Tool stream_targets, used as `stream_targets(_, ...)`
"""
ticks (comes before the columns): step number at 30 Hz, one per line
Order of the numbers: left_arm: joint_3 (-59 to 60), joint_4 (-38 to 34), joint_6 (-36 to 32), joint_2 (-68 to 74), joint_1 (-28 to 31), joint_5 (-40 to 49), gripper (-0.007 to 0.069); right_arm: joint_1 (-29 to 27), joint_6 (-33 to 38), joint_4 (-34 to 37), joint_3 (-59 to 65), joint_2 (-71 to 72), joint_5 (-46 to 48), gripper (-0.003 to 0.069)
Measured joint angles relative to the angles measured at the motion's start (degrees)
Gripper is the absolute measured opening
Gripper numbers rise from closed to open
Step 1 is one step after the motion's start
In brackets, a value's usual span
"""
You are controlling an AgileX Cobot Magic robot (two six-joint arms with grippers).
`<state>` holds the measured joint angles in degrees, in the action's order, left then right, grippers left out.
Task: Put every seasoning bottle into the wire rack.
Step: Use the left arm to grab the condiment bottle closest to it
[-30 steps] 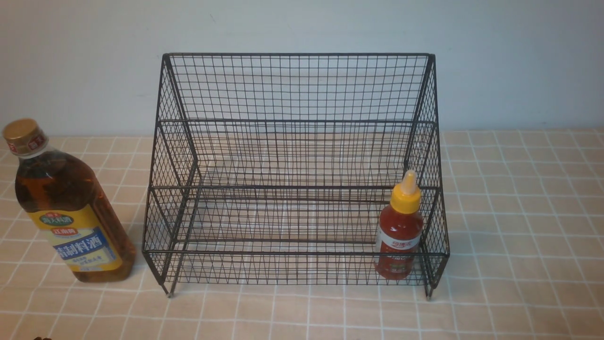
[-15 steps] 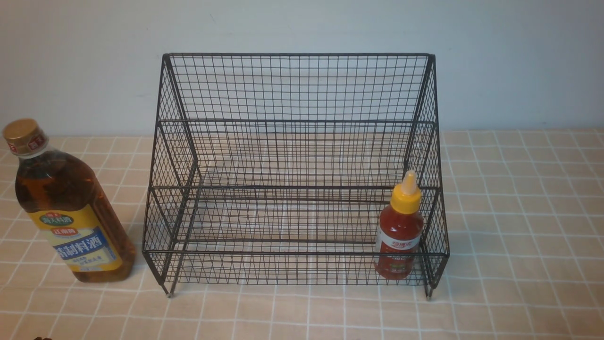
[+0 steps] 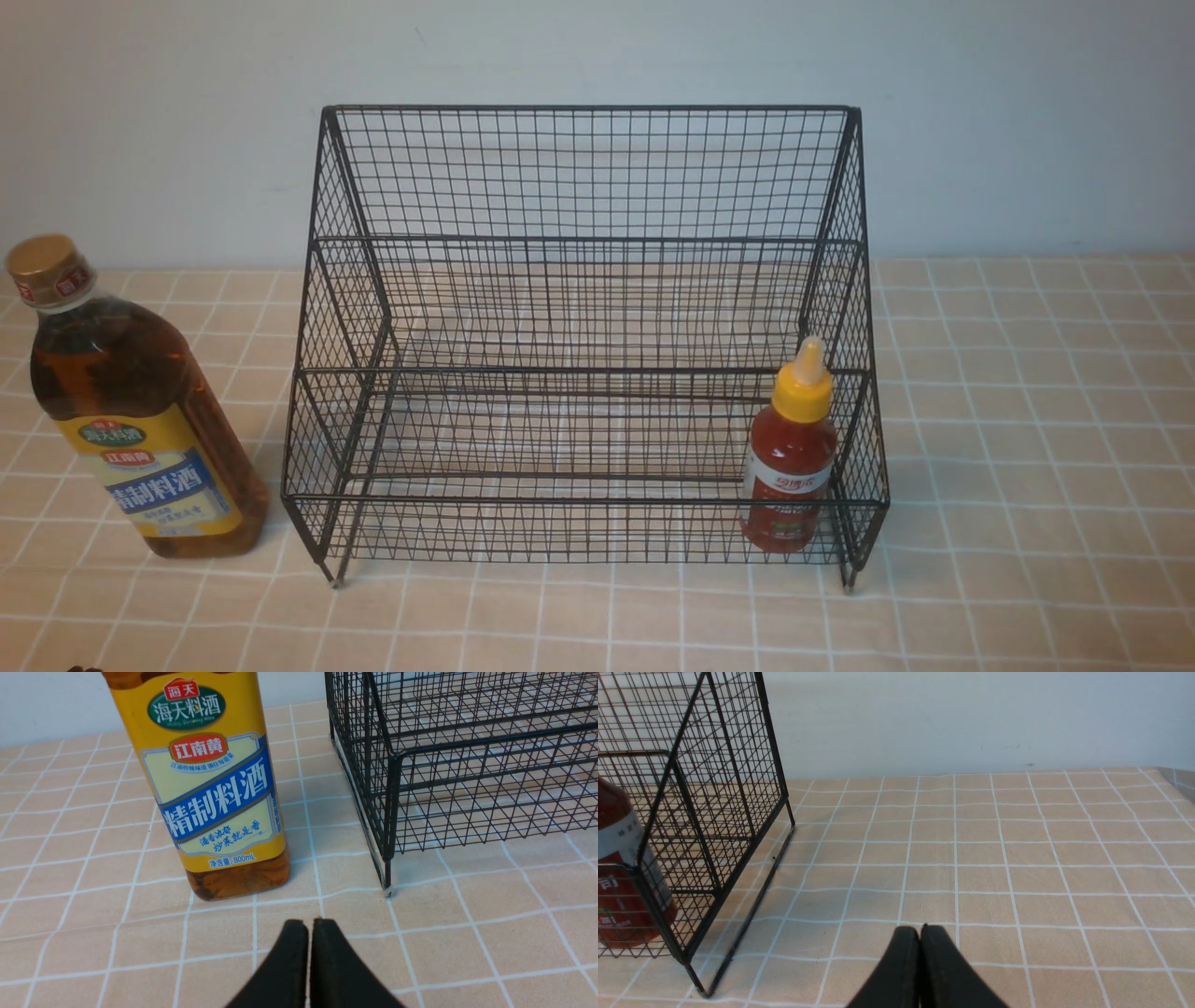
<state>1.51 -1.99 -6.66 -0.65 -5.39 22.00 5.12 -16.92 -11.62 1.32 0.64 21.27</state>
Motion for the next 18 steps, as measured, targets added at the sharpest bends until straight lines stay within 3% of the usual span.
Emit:
stream_targets(7,0.05,-0.36,0.1,0.0,0.0,-0.93,-0.0007,0.0,0.0,0.0,0.0,0.0,0.0,-0.0014)
stream_targets(14,0.12,-19.3,8.65,0.0,0.0,-19.87,-0.0007,0.0,0.0,0.0,0.0,0.0,0.0,-0.0015)
stream_targets(17,0.12,-24.8,9.32,0.0,0.0,-27.2,-0.0007,0.0,0.0,0.0,0.0,0.0,0.0,-0.0015)
stream_targets(18,0.12,-27.25,9.62,0.0,0.0,-34.43,-0.0007,0.0,0.0,0.0,0.0,0.0,0.0,-0.0015)
